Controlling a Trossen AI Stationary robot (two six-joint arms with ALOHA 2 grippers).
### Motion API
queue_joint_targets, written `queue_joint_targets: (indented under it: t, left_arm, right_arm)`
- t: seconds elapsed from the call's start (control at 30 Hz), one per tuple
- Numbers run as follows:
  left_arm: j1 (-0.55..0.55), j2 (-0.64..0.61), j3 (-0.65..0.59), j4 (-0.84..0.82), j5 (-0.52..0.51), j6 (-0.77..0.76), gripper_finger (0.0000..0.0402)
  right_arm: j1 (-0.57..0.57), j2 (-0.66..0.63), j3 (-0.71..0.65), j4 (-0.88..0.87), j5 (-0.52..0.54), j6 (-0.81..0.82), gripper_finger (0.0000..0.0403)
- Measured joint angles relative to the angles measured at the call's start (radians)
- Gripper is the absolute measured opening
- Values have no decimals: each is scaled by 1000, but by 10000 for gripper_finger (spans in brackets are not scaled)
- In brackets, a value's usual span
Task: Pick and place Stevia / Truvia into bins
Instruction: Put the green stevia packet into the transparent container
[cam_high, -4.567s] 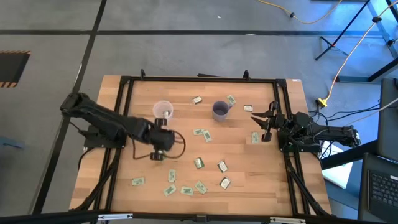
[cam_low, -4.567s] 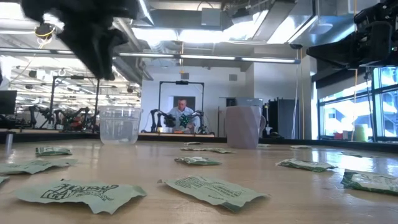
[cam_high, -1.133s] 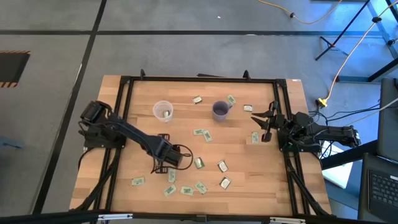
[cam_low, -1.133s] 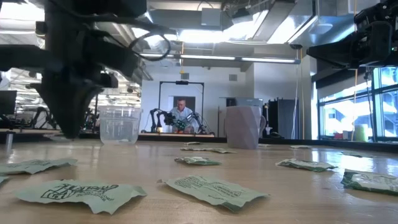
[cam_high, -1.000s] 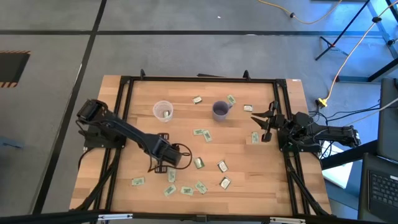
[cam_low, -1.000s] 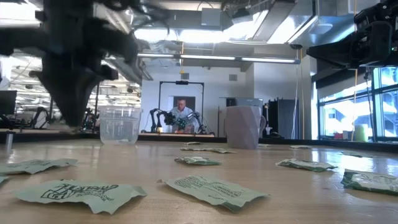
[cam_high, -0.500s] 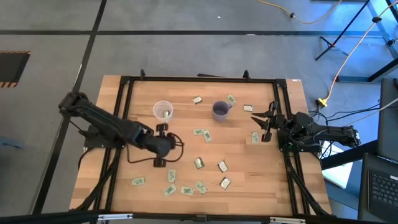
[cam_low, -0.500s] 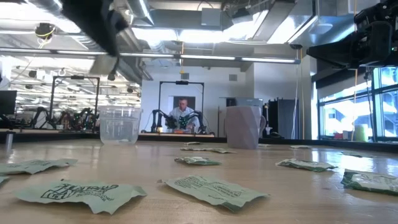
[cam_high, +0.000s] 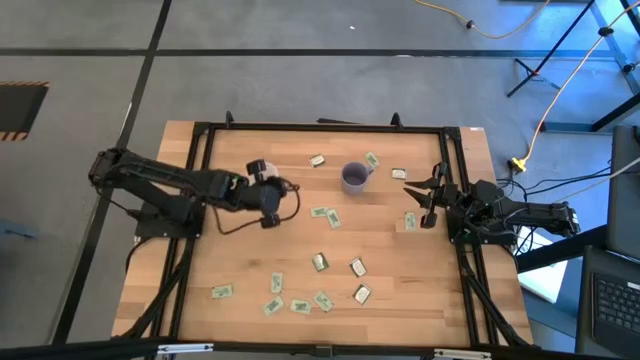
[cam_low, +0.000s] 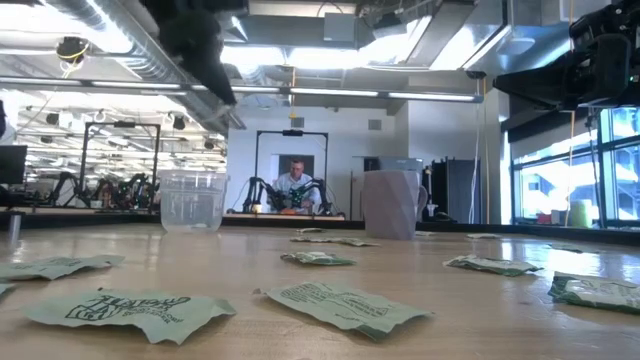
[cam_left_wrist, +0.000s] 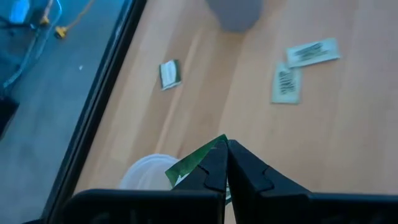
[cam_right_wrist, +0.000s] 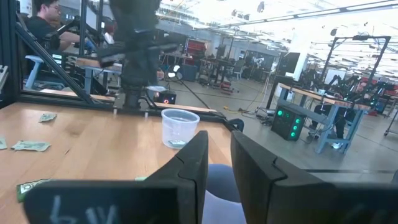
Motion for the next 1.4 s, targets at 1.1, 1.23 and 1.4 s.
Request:
queue_joint_targets:
  t: [1.1,1.23,1.4]
  left_arm:
    - [397,206,0,-134,229,122,6]
    - [397,225,0,-135,250,119,8]
    - [397,228,0,-134,241,100,17]
  right_arm:
    - [0,0,0,0,0,0,74]
    - [0,0,0,-1,0,0,75]
    - [0,0,0,0,0,0,75]
